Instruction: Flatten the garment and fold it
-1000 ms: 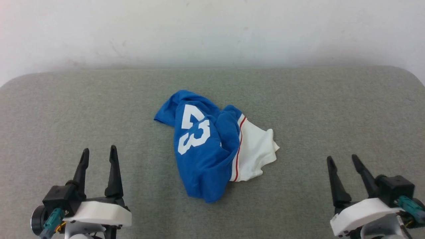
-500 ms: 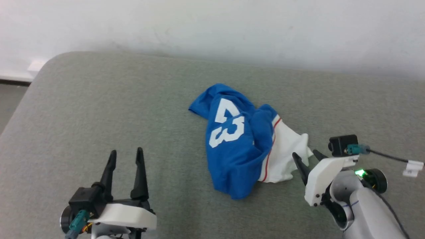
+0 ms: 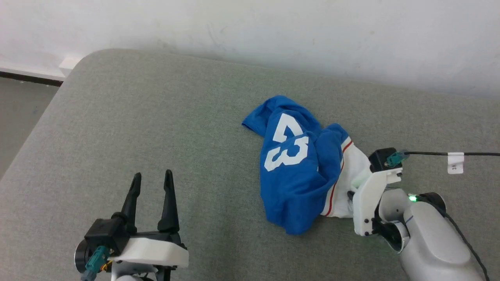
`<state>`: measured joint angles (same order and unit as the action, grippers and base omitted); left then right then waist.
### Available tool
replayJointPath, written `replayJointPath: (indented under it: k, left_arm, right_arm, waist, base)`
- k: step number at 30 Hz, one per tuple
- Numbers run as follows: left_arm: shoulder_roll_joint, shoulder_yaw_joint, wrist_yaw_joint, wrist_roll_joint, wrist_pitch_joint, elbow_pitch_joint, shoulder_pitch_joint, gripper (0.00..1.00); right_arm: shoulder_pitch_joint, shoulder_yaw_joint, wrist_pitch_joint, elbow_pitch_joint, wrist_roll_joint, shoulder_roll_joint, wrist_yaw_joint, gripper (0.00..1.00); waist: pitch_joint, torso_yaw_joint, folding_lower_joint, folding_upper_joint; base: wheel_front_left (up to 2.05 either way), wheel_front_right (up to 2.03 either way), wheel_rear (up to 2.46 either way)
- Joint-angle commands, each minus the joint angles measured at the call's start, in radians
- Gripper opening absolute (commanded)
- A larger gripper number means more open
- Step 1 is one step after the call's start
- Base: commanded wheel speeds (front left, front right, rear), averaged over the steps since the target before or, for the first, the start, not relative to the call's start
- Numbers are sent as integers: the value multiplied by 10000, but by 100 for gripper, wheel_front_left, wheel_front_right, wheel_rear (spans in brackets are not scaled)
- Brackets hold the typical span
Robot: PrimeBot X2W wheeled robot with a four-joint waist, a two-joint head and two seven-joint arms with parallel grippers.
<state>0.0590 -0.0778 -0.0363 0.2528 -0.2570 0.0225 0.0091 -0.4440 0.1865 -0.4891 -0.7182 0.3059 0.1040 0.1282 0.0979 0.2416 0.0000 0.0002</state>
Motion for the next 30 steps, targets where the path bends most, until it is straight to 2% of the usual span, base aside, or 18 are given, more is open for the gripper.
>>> replayJointPath:
  k: [1,3,6,9,10,13,19,23,27,28,29,30]
  left_arm:
    - [-46,52,-12,-84,-47,-25,-16,100]
    - [-53,70,-6,-101,-47,5,42,100]
    - [-60,110,10,-131,-47,37,140,100]
    - [-64,162,33,-178,-47,69,249,100]
    - [-64,162,33,-178,-47,69,249,100]
    - [-67,211,50,-189,-47,74,339,100]
    - [-72,254,73,-246,-47,133,393,100]
    - [-72,286,95,-303,-47,228,399,100]
    - [-62,340,88,-353,-47,356,398,100]
    - [-61,359,83,-356,-47,383,399,100]
    - [-56,374,76,-362,-47,421,405,100]
    - [-53,385,75,-365,-47,452,409,100]
  right_arm:
    - [412,293,209,-145,19,-3,25,0]
    - [286,157,1232,377,-459,329,25,0]
    - [458,-492,2354,1297,-1052,434,25,0]
    - [1170,-1343,2730,2557,-1509,341,25,0]
    - [1170,-1343,2730,2557,-1509,341,25,0]
    - [2326,-2231,2519,4199,-1894,195,25,0]
    - [5210,-4006,1312,7164,-2409,-262,25,0]
    - [6680,-4747,593,7930,-2369,-472,25,0]
    - [7442,-4810,109,7933,-2046,-528,25,0]
    - [7473,-4751,189,7905,-1891,-531,25,29]
    - [7449,-4721,392,7892,-1820,-532,25,74]
    - [7401,-4670,641,7870,-1790,-533,25,100]
  waist:
    - [-120,-196,0,-2]
    - [-213,-360,0,-2]
    - [-378,-660,0,-2]
    - [-549,-1002,0,-2]
    - [-549,-1002,0,-2]
    - [-653,-1354,0,-2]
    - [-658,-1860,0,-2]
    - [-620,-2008,0,-2]
    - [-601,-2092,0,-2]
    - [-599,-2107,0,-2]
    - [-604,-2119,0,-2]
    - [-616,-2129,0,-2]
  base:
    - [0,0,0]
    - [0,0,0]
    - [0,0,0]
    - [0,0,0]
    - [0,0,0]
    - [0,0,0]
    - [0,0,0]
    - [0,0,0]
    - [0,0,0]
    - [0,0,0]
    - [0,0,0]
    - [0,0,0]
